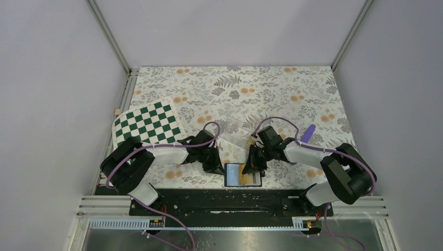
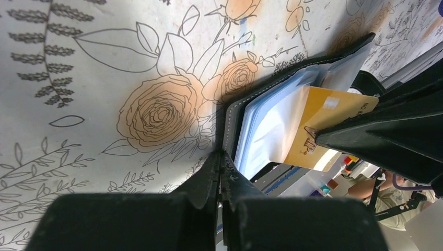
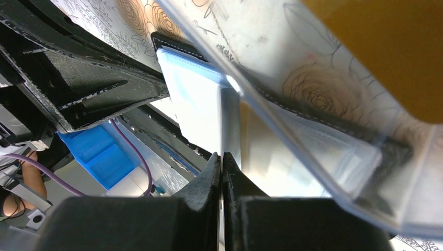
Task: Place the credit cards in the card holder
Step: Insert the credit card into the card holder.
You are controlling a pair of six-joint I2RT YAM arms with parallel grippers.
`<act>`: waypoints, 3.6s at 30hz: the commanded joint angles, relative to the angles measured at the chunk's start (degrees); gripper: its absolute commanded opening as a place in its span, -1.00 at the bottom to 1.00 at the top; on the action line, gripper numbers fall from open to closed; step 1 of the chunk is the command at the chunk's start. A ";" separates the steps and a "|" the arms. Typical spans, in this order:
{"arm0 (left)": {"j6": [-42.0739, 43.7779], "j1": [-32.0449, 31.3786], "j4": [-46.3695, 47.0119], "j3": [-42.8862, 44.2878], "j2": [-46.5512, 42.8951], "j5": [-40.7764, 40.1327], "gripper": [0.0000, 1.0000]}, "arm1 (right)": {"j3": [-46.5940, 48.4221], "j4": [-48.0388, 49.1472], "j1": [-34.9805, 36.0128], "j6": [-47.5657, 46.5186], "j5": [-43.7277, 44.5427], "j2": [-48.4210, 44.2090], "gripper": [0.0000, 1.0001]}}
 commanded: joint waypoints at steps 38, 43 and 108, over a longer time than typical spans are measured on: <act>1.68 -1.85 -1.12 3.17 3.34 -2.74 -1.00 | 15.08 -24.78 8.63 -7.26 15.08 2.00 0.29; 1.55 -2.11 -1.10 3.36 3.92 -2.78 -1.00 | 15.20 -27.39 8.65 -7.85 18.21 1.83 0.38; 1.72 -4.05 -4.10 5.76 3.71 -4.52 -1.00 | 17.77 -17.32 11.44 -4.56 7.92 9.82 -0.15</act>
